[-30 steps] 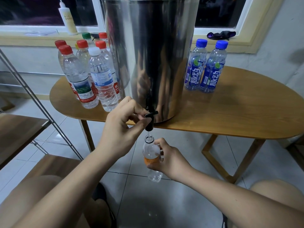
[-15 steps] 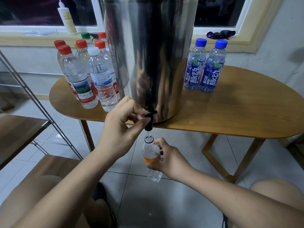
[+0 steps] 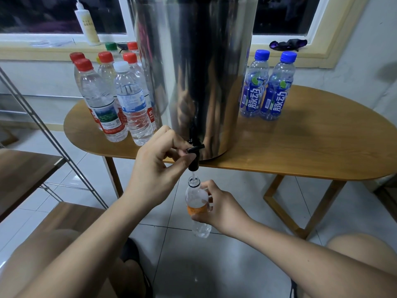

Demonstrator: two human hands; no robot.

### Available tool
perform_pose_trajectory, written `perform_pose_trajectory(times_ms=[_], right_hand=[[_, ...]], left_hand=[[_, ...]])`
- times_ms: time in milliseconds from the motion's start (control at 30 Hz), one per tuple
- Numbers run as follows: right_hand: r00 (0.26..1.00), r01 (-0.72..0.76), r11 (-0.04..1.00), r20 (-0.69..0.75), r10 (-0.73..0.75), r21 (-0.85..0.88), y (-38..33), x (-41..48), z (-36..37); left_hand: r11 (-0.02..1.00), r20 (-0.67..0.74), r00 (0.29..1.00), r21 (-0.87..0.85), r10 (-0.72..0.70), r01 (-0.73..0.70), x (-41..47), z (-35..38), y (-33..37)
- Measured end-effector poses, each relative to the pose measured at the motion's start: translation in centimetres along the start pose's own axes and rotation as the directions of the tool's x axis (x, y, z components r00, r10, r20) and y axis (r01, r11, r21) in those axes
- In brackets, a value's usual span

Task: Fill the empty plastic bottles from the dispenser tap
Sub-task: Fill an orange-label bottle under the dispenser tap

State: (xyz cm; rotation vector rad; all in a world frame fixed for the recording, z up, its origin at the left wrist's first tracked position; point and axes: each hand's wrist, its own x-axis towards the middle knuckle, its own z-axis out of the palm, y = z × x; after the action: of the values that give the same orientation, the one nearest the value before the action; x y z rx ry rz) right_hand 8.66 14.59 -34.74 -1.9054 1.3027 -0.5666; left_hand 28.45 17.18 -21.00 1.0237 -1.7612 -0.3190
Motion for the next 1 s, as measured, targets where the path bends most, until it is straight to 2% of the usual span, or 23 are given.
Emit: perform_pose_trajectory(times_ms=[1000], right_hand=[[1.000, -0.012, 1.000, 0.010, 0.012, -0.009, -0.11, -0.08, -0.01]], left_hand=[[1.000, 0.000, 1.000, -0.025, -0.018, 0.018, 0.01, 0.00, 0.17]])
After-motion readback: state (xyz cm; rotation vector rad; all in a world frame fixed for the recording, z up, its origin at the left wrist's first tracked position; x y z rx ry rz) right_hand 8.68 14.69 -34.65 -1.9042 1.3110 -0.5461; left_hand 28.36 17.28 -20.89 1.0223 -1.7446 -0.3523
